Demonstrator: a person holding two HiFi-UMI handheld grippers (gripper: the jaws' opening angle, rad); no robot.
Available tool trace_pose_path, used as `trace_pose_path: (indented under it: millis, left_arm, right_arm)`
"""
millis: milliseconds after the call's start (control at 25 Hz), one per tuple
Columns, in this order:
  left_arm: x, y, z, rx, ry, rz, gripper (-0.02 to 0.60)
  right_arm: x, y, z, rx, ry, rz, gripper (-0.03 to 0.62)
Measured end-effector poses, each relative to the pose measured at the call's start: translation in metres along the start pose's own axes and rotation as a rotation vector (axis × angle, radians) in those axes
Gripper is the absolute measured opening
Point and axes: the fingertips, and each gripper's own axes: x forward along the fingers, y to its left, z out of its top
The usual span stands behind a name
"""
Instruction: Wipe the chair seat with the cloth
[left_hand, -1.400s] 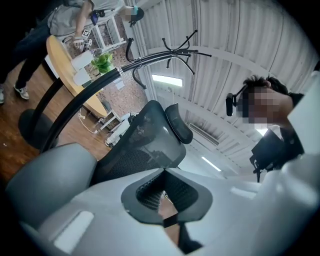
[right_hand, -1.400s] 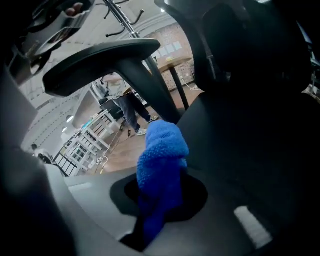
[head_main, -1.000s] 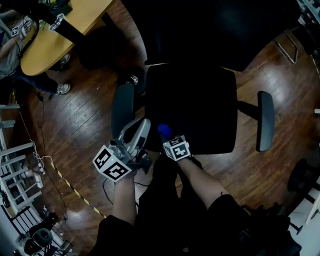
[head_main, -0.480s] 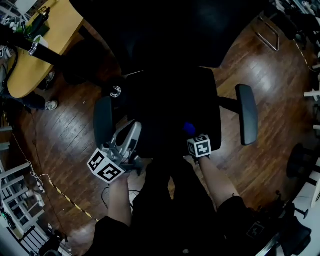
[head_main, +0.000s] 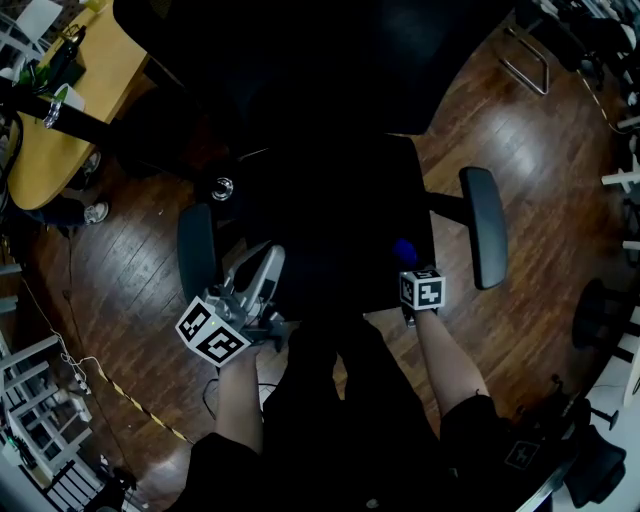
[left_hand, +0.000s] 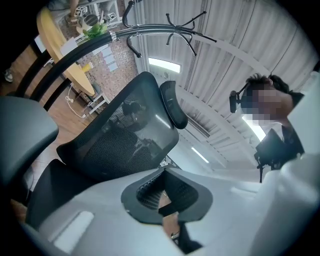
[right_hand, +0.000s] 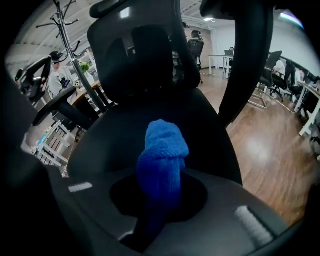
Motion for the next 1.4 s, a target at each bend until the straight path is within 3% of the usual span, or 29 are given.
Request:
trace_pose_path:
  millis: [120,280,480,680,840,1000,1160,1400]
  left_arm:
    - [0.0,0.002,0.002,-0.001,-0.009,0.011,-0.003]
    - [0.002,0.013,0.007,-0.014,-0.037,0.027,-0.003]
    - [0.004,0.028,0.014,-0.045,-0.081,0.04,-0.003]
    - [0.004,0.036,0.023,-0.068,-0.111,0.043,-0.003]
    - [0.003,0.046,0.028,-0.083,-0.132,0.065,-0.003]
    - [0.005,0.037,0.029,-0.09,-0.141,0.07,-0.003]
    - [0.004,0.057,0.031,-0.098,-0.149,0.081,-0.003]
    - [0.006,0.051,0.033,-0.095,-0.148,0.076,-0.003]
  right_arm:
    - [0.001,-0.005,-0.005,0.004,0.021,-0.023,0.037]
    - [0.012,0.009,0.035,-0.001,-0.049,-0.017,0.037]
    - [0.059,0.064,0.125,-0.07,-0.109,0.099,0.038]
    - [0.103,0.152,0.202,-0.197,-0.107,0.23,0.038]
    - [0.151,0.211,0.222,-0.237,-0.066,0.332,0.038]
    - [0.169,0.246,0.225,-0.265,-0.038,0.378,0.038]
    - [0.201,0.261,0.212,-0.286,-0.042,0.384,0.038]
    - [0.191,0.262,0.216,-0.299,-0.069,0.393,0.038]
